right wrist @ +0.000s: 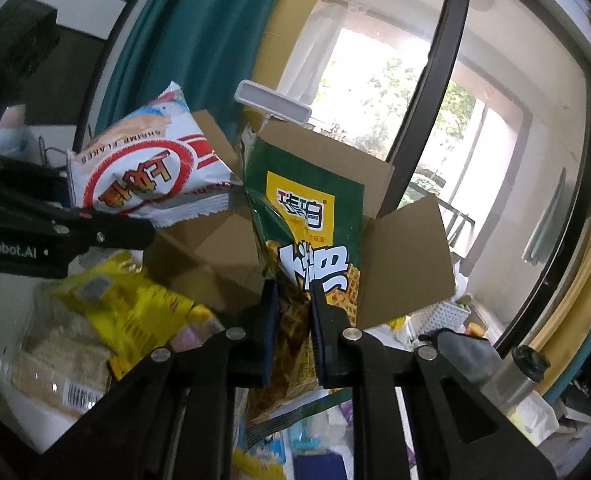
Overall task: Organize snacks
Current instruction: 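Lift both held bags up toward the open cardboard box, then lower both bags into the box and open both grippers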
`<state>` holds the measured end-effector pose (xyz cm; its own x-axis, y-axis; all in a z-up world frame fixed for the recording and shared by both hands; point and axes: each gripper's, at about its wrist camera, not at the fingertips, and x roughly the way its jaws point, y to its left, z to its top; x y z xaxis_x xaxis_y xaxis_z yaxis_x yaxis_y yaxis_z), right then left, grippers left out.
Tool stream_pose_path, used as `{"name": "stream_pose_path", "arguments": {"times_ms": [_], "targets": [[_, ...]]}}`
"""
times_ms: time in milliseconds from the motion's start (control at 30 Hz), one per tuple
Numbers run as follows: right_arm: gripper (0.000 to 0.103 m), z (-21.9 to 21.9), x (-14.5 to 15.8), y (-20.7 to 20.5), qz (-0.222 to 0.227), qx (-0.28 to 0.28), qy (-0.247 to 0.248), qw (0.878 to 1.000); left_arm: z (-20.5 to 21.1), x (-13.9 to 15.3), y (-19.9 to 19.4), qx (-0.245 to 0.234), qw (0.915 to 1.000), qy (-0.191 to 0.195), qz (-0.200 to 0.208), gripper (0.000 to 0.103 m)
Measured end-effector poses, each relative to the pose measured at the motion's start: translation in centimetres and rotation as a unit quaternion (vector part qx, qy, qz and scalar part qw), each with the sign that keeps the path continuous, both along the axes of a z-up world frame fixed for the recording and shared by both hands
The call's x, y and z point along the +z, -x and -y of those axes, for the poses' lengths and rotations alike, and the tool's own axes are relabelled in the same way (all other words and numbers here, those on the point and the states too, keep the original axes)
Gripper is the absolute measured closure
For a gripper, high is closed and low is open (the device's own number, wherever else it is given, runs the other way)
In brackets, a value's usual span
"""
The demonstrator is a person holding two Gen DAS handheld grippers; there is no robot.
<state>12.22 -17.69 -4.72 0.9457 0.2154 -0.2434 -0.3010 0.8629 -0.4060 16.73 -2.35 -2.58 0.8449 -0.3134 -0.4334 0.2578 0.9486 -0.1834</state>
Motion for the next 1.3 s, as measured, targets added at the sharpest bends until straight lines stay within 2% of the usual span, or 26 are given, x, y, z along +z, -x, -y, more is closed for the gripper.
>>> {"name": "stream_pose_path", "arguments": {"times_ms": [233,333,433,500,567,700,867,1000,1067,1100,1167,1233,1300], "targets": [[0.087,-0.8,2.4,-3.3,0.007,0.013,-0.008,1.0,0.2,1.1,-3.7,0.014,0.9995,-0.024,0.016,0.052],[0.087,-1.1,2.9,-4.9,0.007,0.011,-0.011,1.0,-0.3,1.3,-5.0,0.017,0.9996,-0.015,0.019,0.052],[0.087,-1.3,3.1,-6.4,0.002,0.009,-0.015,1.0,-1.3,1.5,-6.5,0.028,0.9991,0.012,0.031,0.05],[0.087,-1.6,3.3,-7.8,-0.001,0.005,-0.013,1.0,-2.0,1.5,-7.8,0.048,0.9981,0.013,0.035,0.05],[0.087,-1.7,3.5,-8.7,-0.002,0.002,-0.013,1.0,-2.5,1.5,-9.1,0.05,0.998,0.02,0.031,0.05],[0.087,-1.9,3.8,-10.9,-0.009,-0.005,-0.018,1.0,-3.1,1.1,-11.6,0.058,0.9978,0.009,0.03,0.049],[0.087,-2.2,4.2,-14.1,-0.036,-0.02,-0.034,0.999,-4.3,-0.2,-15.4,0.075,0.9969,0.024,-0.008,0.034],[0.086,-2.3,3.9,-16.7,-0.069,-0.037,-0.048,0.996,-4.5,-1.0,-17.1,0.09,0.9953,0.018,-0.032,0.025],[0.086,-2.3,3.3,-18.2,-0.093,-0.044,-0.056,0.993,-4.6,-1.2,-17.5,0.079,0.9952,0.039,-0.042,0.008],[0.086,-2.3,2.8,-18.8,-0.108,-0.048,-0.059,0.991,-4.8,-1.3,-18.0,0.073,0.9949,0.052,-0.046,0.005],[0.079,-2.2,1.9,-19.5,-0.12,-0.053,-0.074,0.989,-4.8,-1.5,-18.1,0.068,0.9946,0.056,-0.054,0.002],[0.044,-2.0,1.4,-19.3,-0.118,-0.057,-0.085,0.988,-4.6,-1.5,-18.1,0.062,0.995,0.05,-0.06,0.002],[0.028,-1.6,1.5,-19.0,-0.117,-0.053,-0.099,0.987,-4.4,-1.3,-17.9,0.055,0.9954,0.044,-0.066,0.002]]}}
